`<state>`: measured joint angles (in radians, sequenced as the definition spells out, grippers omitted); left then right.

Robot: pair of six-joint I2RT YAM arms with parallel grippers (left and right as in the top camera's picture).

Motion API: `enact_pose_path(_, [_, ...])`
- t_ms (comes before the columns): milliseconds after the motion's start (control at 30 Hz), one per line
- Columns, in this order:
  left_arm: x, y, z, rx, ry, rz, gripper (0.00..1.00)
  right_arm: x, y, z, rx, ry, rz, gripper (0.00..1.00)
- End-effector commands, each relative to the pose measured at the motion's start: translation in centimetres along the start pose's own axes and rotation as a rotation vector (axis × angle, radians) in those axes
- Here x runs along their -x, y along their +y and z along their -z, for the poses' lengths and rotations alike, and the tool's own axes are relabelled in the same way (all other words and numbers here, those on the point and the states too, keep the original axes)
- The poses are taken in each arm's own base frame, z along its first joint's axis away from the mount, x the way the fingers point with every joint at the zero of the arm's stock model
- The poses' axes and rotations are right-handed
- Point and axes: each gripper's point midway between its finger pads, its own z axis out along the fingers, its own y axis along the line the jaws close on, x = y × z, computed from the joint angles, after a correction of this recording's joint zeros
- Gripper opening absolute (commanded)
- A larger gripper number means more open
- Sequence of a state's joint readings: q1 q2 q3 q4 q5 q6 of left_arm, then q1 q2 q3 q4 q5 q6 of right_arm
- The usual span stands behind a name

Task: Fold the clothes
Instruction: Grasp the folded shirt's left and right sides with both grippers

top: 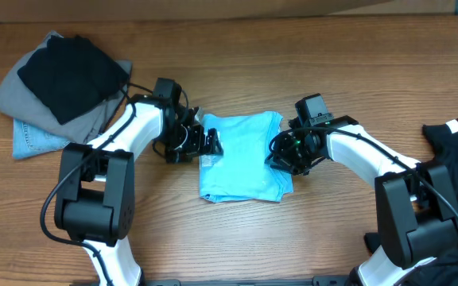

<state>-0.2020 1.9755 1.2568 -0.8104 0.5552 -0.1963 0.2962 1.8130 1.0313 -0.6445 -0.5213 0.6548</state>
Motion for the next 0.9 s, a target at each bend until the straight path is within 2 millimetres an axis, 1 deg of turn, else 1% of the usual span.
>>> enact_pose_path(0, [-1.3, -1.1, -1.8, -0.092, 0.043, 0.077, 0.99, -0.3, 0.3, 0.0, 0.011, 0.007, 0.002, 0.21])
enact_pose_path(133, [-1.8, -1.8, -3.9, -0.157, 0.09, 0.107, 0.96, -0.3, 0.3, 0.0, 0.011, 0.007, 0.002, 0.21])
enact_pose_path(233, [-2.3, -2.2, -5.2, -0.179, 0.124, 0.102, 0.89, -0.3, 0.3, 0.0, 0.01, 0.007, 0.002, 0.21])
enact_pose_path(267, [-2.4, -2.3, -5.3, -0.18, 0.128, 0.102, 0.85, -0.3, 0.3, 0.0, 0.011, 0.007, 0.002, 0.21])
enact_pose_path(300, [-2.4, -2.3, -5.4, -0.18, 0.127, 0.1, 0.77, -0.3, 0.3, 0.0, 0.011, 0.007, 0.002, 0.2])
enact_pose_path(400, [-2.1, -2.5, -5.2, -0.186, 0.12, 0.094, 0.5, -0.3, 0.3, 0.0, 0.011, 0.007, 0.002, 0.2])
enact_pose_path(433, [-2.0, -2.5, -5.2, -0.188, 0.116, 0.091, 0.49, -0.3, 0.3, 0.0, 0.011, 0.007, 0.002, 0.2])
enact_pose_path(500, [-2.0, -2.7, -5.2, -0.199, 0.116, 0.089, 0.5, -0.3, 0.3, 0.0, 0.01, 0.007, 0.002, 0.2])
enact_pose_path(533, [-2.0, -2.9, -5.2, -0.207, 0.119, 0.089, 0.56, -0.3, 0.3, 0.0, 0.01, 0.007, 0.001, 0.2])
enact_pose_path(567, [-2.0, -2.9, -5.1, -0.212, 0.121, 0.093, 0.65, -0.3, 0.3, 0.0, 0.012, 0.009, -0.001, 0.2])
enact_pose_path(667, [-2.1, -3.4, -5.0, -0.238, 0.131, 0.126, 0.72, -0.6, 0.1, 0.0, 0.004, 0.019, -0.032, 0.2])
enact_pose_path(767, [-2.2, -3.9, -5.0, -0.257, 0.141, 0.158, 0.74, -0.7, -0.4, -0.2, -0.008, 0.022, -0.079, 0.19])
enact_pose_path(867, [-2.5, -4.2, -5.3, -0.25, 0.157, 0.177, 0.74, -0.5, -1.6, -0.7, -0.042, -0.005, -0.16, 0.17])
